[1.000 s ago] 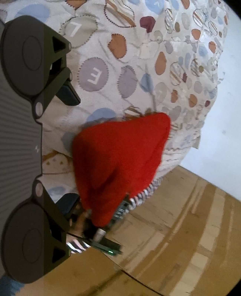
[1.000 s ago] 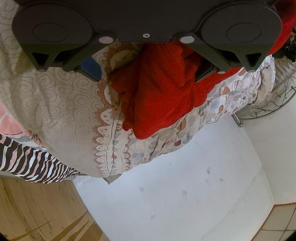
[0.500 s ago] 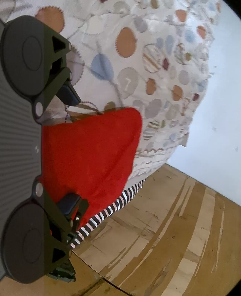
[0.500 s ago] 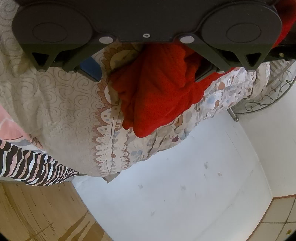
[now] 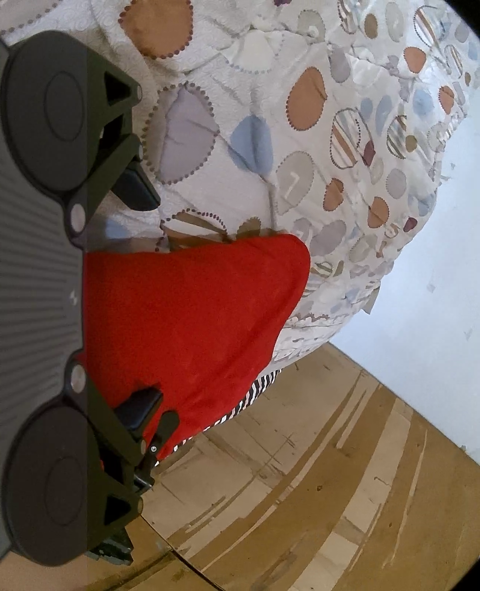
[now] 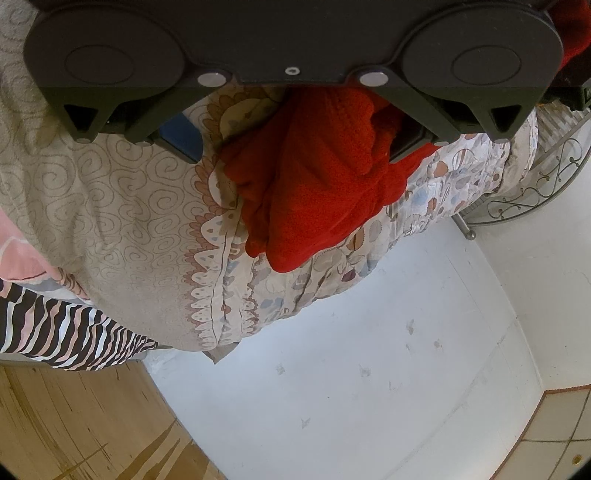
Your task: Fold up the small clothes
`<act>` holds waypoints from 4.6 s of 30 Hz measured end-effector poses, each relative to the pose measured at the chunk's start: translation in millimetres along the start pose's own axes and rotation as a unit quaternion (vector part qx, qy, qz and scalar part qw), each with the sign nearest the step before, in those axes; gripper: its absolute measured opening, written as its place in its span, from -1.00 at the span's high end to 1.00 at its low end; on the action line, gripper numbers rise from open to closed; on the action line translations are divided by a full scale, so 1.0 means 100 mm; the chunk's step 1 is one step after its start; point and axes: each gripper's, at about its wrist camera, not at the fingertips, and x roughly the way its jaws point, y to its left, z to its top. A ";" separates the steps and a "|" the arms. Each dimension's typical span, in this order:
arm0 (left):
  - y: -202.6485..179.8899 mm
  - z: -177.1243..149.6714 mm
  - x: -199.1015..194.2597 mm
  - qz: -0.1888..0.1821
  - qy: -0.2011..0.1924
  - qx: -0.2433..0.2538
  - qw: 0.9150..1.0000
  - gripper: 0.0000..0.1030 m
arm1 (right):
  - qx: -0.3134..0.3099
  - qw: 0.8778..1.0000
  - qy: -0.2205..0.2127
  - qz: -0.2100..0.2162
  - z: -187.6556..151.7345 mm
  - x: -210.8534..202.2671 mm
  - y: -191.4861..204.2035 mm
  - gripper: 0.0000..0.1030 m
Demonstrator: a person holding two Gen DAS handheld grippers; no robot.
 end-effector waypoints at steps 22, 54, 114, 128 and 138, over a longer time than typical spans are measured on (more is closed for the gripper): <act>-0.01 -0.01 -0.01 -0.015 0.003 0.006 1.000 -0.98 | 0.001 1.000 -0.002 0.001 -0.01 -0.02 -0.01 -0.99; -0.05 0.82 0.02 -0.092 0.093 0.045 0.990 -0.17 | 0.026 0.996 0.052 0.072 0.61 0.23 0.72 0.19; -0.22 0.39 -2.29 0.198 -0.163 0.108 0.960 -0.99 | -0.209 0.974 -0.060 0.059 0.07 -0.70 2.49 -0.99; -0.48 -0.34 -2.84 0.229 -0.186 0.136 0.946 -0.99 | -0.226 0.968 -0.105 0.026 -0.38 -1.62 2.51 -0.99; -0.31 -0.79 -2.85 0.250 -0.183 0.111 0.944 -0.99 | -0.262 0.961 -0.091 -0.004 -0.93 -1.84 2.44 -0.99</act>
